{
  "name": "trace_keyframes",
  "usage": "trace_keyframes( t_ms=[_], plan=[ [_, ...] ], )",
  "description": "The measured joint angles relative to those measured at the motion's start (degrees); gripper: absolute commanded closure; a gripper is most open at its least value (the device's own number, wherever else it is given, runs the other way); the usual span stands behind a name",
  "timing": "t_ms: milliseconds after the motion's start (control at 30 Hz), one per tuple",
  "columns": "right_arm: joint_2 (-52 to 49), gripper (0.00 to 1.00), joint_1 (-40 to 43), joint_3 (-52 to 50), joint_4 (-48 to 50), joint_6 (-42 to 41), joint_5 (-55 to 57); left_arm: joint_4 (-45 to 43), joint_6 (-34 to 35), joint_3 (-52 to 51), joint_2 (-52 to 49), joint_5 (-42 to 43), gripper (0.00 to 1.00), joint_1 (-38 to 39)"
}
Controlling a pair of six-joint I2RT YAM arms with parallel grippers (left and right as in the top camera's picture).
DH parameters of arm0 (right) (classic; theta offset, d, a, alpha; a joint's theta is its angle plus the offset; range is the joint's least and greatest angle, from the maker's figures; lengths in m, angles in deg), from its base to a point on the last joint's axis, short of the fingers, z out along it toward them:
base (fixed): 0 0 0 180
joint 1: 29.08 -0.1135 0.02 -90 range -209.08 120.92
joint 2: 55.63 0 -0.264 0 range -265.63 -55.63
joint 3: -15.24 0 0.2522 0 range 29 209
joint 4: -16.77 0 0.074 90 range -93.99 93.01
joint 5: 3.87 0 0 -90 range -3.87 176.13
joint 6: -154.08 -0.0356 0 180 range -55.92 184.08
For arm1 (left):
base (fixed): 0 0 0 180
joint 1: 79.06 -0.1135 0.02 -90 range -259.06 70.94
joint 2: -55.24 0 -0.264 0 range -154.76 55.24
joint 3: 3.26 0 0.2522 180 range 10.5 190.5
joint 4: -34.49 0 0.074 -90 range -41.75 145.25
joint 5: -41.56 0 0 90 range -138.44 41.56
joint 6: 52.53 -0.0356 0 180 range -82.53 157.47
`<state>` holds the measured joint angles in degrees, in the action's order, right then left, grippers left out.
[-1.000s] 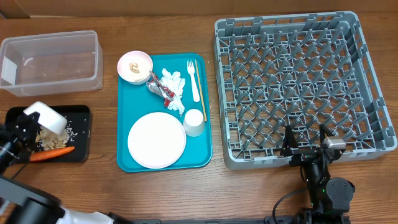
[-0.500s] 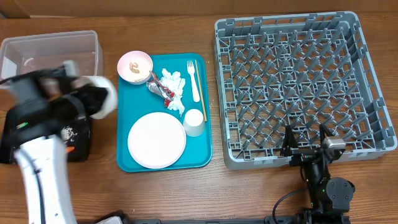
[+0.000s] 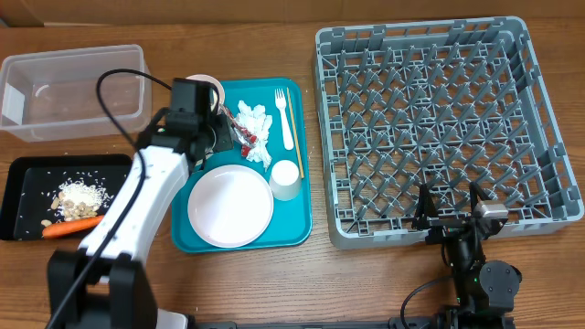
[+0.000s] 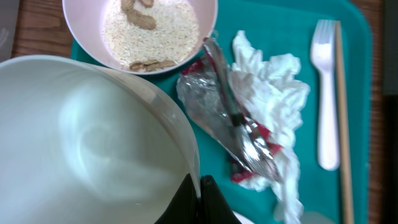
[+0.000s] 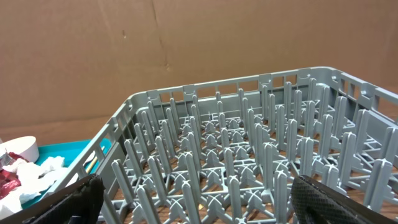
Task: Sort waste into correct bins and load items into the dishwasher rack
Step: 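Bring the emptied bowl back and set it on the teal tray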
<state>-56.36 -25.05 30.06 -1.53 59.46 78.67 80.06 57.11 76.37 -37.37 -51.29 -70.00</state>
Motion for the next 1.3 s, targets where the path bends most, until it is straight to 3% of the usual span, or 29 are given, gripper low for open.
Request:
trace_keyframes(
  t_ms=[267,1067,1300],
  plan=[
    [0.0,0.00,0.0,0.0,0.1,0.0,0.0,-2.3,0.4,0.0,-4.8,-3.4,0.96,0.0],
    [0.0,0.00,0.0,0.0,0.0,0.0,0.0,1.4,1.2,0.0,-4.9,-1.3,0.89,0.3],
    [0.0,0.00,0.0,0.0,0.1,0.0,0.0,3.0,1.2,0.2,-4.9,-1.2,0.77,0.3]
  ],
)
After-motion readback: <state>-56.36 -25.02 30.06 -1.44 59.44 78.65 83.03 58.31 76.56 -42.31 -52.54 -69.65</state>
